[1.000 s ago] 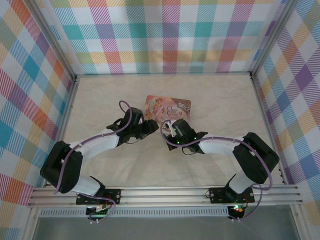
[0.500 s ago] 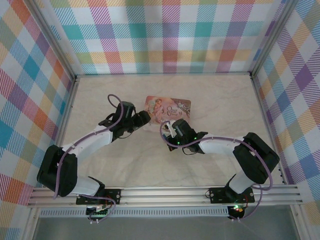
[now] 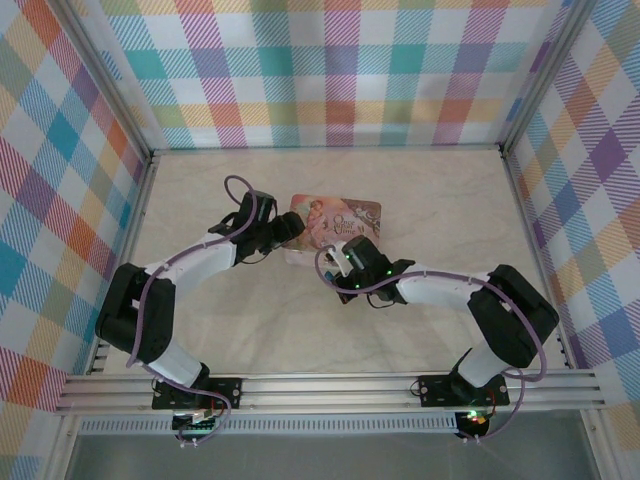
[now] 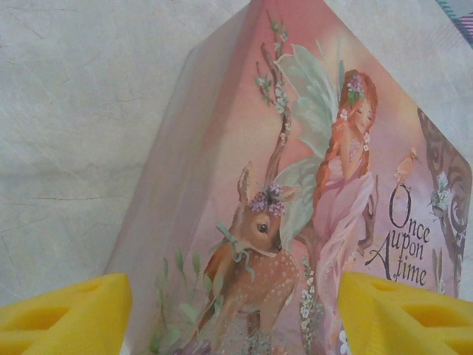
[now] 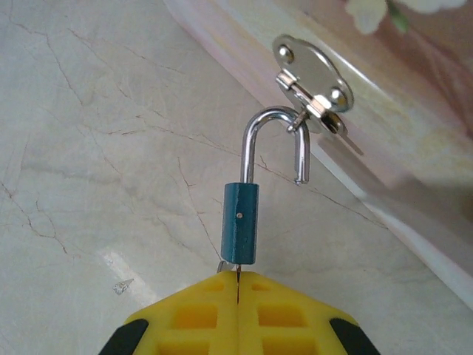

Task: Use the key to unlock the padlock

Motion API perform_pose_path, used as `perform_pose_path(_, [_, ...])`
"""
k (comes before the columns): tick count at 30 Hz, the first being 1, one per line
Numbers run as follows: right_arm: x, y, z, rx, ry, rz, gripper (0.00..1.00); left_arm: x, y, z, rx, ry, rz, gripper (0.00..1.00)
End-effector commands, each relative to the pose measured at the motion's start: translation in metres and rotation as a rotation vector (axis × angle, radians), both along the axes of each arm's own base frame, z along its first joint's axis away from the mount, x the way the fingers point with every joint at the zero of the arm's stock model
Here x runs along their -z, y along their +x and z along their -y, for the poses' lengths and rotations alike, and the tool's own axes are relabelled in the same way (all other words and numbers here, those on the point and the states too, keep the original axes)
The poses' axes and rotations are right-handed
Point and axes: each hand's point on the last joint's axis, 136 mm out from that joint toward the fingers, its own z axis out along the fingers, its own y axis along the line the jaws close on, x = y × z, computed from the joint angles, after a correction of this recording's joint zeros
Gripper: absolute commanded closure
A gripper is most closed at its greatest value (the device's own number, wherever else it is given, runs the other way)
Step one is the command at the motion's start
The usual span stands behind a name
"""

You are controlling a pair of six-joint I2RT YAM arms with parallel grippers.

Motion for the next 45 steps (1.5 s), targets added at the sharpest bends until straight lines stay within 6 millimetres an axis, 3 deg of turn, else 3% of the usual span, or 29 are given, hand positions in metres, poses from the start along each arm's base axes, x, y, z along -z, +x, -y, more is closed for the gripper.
perform_pose_path(1, [-0.015,-0.002,0.000,-0.092,-0.058,0.046,1.00,-0.010,0.007,-0.001,0.016,-0.001,0.026,0.27])
perform_pose_path(9, [-0.014,-0.007,0.006,-0.213,-0.169,0.066,1.00,-0.005,0.008,-0.002,0.018,0.002,0.018,0.27])
perform_pose_path(21, [-0.005,-0.011,0.004,-0.293,-0.198,0.051,1.00,-0.006,0.010,0.000,0.029,-0.004,0.016,0.27])
perform_pose_path(45, [-0.027,-0.010,0.003,-0.350,-0.198,0.127,1.00,-0.004,0.012,0.005,0.045,-0.020,0.007,0.27])
